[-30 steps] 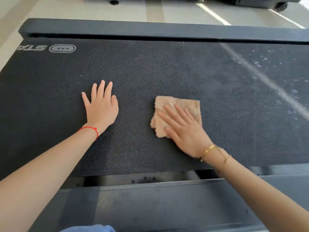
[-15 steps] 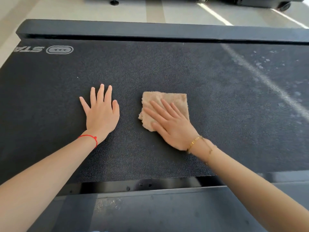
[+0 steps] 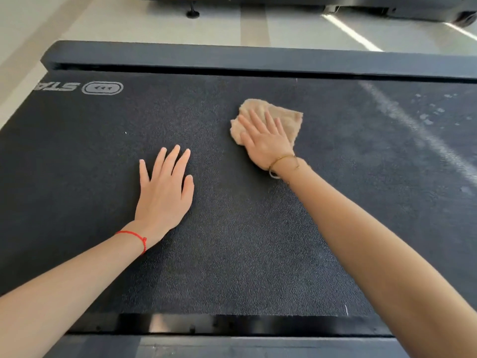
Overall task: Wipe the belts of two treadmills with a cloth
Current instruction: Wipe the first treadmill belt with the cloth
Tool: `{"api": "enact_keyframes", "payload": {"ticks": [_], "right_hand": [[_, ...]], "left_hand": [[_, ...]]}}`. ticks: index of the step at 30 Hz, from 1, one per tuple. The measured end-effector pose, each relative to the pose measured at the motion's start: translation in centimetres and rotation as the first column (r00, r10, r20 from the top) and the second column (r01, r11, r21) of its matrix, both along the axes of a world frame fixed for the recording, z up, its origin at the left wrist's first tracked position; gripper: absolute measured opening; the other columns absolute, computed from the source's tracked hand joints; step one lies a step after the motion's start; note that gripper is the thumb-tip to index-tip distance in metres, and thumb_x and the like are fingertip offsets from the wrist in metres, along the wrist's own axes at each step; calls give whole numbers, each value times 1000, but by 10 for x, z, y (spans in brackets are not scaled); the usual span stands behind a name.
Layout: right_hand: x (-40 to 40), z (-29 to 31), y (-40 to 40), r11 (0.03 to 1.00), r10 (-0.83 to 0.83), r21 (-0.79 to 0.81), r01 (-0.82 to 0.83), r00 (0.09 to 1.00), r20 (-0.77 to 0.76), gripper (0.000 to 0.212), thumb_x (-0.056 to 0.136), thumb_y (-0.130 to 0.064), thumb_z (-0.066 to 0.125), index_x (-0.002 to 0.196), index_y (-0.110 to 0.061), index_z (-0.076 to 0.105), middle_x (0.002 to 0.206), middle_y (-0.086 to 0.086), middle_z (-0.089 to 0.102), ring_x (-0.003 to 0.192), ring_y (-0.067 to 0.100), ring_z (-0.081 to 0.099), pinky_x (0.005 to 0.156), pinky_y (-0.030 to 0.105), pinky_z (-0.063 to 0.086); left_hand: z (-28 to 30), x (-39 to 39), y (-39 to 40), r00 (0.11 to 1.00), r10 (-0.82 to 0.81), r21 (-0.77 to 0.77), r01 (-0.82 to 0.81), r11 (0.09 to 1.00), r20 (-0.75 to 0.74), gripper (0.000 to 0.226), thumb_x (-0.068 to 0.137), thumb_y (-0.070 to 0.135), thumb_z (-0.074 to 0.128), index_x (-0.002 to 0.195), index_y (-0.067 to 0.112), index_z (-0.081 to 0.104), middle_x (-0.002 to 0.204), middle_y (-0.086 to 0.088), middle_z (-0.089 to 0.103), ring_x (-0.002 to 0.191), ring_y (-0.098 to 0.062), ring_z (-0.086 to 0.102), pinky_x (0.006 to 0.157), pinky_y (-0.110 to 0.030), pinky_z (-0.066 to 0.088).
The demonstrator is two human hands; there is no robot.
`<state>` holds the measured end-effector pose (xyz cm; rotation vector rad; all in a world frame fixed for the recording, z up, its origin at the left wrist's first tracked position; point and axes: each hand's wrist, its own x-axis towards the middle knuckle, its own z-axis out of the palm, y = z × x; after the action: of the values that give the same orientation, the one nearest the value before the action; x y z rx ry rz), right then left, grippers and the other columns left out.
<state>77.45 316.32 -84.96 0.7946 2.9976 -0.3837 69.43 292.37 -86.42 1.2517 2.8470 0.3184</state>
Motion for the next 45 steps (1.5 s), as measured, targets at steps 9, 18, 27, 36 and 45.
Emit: {"api": "enact_keyframes", "payload": {"ticks": [9,18,27,36,45], "right_hand": [[34,-4,53,1000,-4,26,6,998,-60,51,107,-43,18,157,-35,12,166,-5,0,152,23,-5,122,41,-6],[-75,4,109,992,-129,-5,129,991,46,54,105,-43,13,158,-31,8,166,-2,-3,152,30,-8,122,45,-7],[17,-5,23,969,245,1,-245,968,-51,51,106,-44,17,156,-39,10,165,-8,1,152,23,-6,122,40,-6],[80,5,17,1000,15,-10,-15,1000,26,52,106,-42,15,157,-37,5,165,-5,-5,152,26,-11,121,42,-9],[169,-3,-109,904,427,-11,-427,904,-37,52,106,-47,17,156,-40,7,165,-14,-2,152,16,-9,124,40,-3]], "left_hand": [[1,1,1,1000,-8,-9,8,1000,11,58,101,36,24,158,21,19,165,2,16,154,-18,4,122,-57,7],[1,-2,0,1000,-13,29,13,1000,24,61,97,39,22,156,22,25,164,3,19,153,-16,7,123,-55,7],[4,1,0,999,-12,59,10,998,30,55,101,32,36,154,21,30,163,1,23,153,-17,11,123,-55,6],[8,5,2,999,7,82,-11,997,50,53,102,30,39,154,19,31,163,-1,23,152,-20,12,122,-56,5],[4,3,1,1000,-2,59,0,998,27,55,102,32,34,156,19,26,163,-3,21,153,-22,10,122,-58,7]]}}
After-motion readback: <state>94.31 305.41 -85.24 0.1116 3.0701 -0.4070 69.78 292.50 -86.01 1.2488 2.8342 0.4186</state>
